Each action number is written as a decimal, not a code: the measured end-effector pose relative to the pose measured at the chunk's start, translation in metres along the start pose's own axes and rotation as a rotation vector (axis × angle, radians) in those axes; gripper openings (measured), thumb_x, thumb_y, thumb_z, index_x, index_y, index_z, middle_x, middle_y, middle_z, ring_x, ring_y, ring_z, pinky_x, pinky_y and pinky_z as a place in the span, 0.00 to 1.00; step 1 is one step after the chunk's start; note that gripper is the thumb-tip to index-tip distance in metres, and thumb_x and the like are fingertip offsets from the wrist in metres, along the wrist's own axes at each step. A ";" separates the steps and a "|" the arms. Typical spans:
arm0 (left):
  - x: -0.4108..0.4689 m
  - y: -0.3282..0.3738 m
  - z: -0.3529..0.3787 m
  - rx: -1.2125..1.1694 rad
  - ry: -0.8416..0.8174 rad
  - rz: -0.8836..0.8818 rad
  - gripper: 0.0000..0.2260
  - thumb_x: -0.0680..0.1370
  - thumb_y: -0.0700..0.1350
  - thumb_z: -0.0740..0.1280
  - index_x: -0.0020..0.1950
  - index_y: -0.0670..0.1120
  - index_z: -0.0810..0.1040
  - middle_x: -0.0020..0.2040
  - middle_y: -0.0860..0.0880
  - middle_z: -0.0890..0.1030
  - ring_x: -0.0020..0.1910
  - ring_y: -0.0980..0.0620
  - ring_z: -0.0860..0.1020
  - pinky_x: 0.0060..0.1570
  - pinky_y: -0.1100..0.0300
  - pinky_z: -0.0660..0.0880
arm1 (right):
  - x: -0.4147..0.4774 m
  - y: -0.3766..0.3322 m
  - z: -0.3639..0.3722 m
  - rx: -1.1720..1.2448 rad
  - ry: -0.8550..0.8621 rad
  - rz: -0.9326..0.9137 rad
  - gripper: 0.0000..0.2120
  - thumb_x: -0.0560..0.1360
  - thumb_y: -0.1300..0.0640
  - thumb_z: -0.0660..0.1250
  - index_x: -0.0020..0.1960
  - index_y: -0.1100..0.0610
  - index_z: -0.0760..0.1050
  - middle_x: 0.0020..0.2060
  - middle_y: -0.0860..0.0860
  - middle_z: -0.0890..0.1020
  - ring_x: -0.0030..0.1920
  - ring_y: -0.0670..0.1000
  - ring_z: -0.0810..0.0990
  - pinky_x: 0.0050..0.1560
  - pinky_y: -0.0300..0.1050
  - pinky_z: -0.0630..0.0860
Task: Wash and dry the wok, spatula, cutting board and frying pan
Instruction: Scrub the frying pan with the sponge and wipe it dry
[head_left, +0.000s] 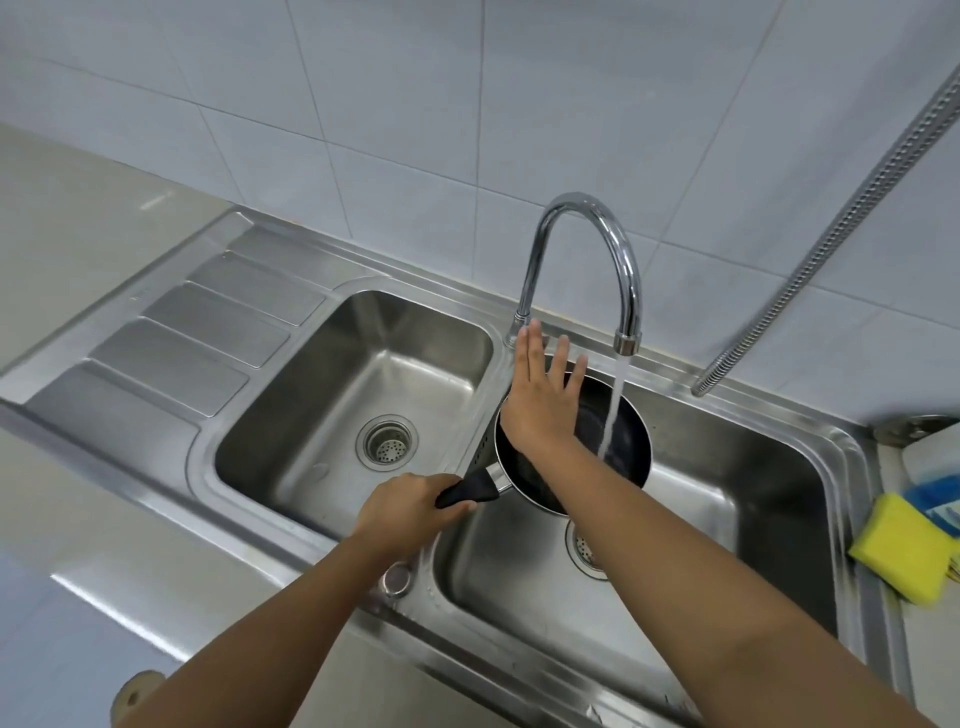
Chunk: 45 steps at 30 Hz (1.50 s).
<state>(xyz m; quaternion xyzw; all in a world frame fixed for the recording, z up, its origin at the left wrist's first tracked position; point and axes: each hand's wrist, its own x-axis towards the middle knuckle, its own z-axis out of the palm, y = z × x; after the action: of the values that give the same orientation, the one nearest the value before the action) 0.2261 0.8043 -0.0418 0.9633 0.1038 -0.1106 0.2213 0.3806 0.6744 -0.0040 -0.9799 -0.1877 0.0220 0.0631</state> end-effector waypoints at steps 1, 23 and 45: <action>0.001 -0.003 0.000 -0.009 0.003 -0.001 0.18 0.73 0.69 0.60 0.56 0.61 0.76 0.42 0.56 0.82 0.42 0.54 0.78 0.39 0.58 0.73 | 0.003 0.000 0.002 -0.019 0.001 0.001 0.43 0.77 0.61 0.56 0.76 0.55 0.26 0.74 0.51 0.26 0.75 0.63 0.32 0.71 0.66 0.31; 0.020 0.020 -0.002 -0.084 0.025 0.061 0.14 0.75 0.64 0.64 0.55 0.60 0.79 0.39 0.56 0.82 0.39 0.55 0.79 0.33 0.60 0.69 | -0.057 0.099 -0.007 0.183 0.065 0.251 0.30 0.79 0.54 0.59 0.79 0.54 0.54 0.79 0.51 0.53 0.76 0.59 0.52 0.77 0.57 0.49; 0.010 0.153 0.053 -0.029 -0.049 0.124 0.10 0.76 0.65 0.62 0.45 0.61 0.76 0.33 0.53 0.78 0.33 0.56 0.77 0.34 0.58 0.73 | -0.156 0.348 -0.021 0.269 0.130 0.906 0.22 0.78 0.50 0.63 0.68 0.59 0.68 0.73 0.60 0.62 0.68 0.66 0.62 0.64 0.59 0.66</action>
<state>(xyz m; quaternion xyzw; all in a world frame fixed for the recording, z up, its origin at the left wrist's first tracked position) 0.2647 0.6474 -0.0290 0.9616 0.0400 -0.1186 0.2442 0.3644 0.2941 -0.0264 -0.9457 0.2672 0.0099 0.1850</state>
